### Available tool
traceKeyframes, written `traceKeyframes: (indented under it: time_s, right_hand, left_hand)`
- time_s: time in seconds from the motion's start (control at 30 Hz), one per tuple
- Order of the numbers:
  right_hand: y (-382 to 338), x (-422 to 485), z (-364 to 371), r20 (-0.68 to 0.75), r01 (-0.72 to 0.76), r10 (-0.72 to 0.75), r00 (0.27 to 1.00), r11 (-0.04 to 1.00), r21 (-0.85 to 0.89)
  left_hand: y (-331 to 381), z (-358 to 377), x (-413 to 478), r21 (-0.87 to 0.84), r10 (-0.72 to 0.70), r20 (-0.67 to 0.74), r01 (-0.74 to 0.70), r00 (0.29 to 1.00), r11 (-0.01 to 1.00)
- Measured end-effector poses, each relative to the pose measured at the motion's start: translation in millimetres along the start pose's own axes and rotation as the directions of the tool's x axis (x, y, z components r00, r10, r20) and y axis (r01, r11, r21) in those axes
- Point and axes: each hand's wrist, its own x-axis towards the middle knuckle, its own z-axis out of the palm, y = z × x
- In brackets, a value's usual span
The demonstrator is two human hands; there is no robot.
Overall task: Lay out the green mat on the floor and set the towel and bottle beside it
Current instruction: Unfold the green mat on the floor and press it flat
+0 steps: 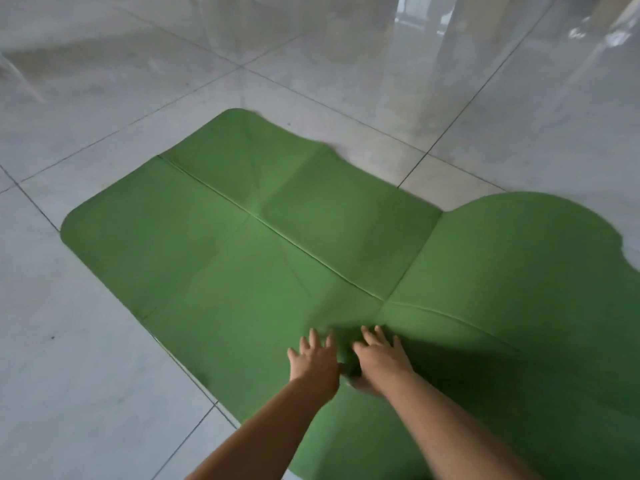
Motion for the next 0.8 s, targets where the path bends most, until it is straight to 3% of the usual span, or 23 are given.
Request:
traceKeyframes:
  time_s: [0.1, 0.23, 0.4, 0.47, 0.6, 0.67, 0.8]
  right_hand:
    - [29, -11, -6, -0.069, -0.045, 0.045, 0.997, 0.999, -0.004]
    - [69, -45, 8, -0.204, -0.049, 0.06, 0.977, 0.997, 0.057]
    - [116, -108, 51, -0.315, -0.119, 0.175, 0.933, 0.975, 0.189]
    - [138, -138, 82, -0.27, -0.228, 0.299, 0.915, 0.937, 0.265]
    - [184, -194, 149, -0.048, -0.473, 0.561, 0.826, 0.738, 0.481]
    - [200, -220, 179, 0.049, -0.55, 0.66, 0.75, 0.581, 0.6]
    - [215, -252, 229, 0.164, -0.554, 0.742, 0.65, 0.315, 0.771]
  left_hand:
    - [43, 3, -6, -0.059, 0.206, -0.075, -0.211, 0.976, 0.976]
    - [81, 9, -21, -0.086, 0.306, -0.093, -0.314, 0.948, 0.946]
    - [125, 37, -50, 0.225, 0.269, -0.058, -0.25, 0.961, 0.942]
    - [137, 53, -62, 0.364, 0.35, -0.055, -0.308, 0.935, 0.879]
    - [160, 87, -83, 0.594, 0.546, 0.126, -0.504, 0.828, 0.627]
    - [174, 101, -92, 0.647, 0.548, 0.223, -0.543, 0.806, 0.535]
    - [195, 118, -102, 0.693, 0.484, 0.314, -0.546, 0.817, 0.472]
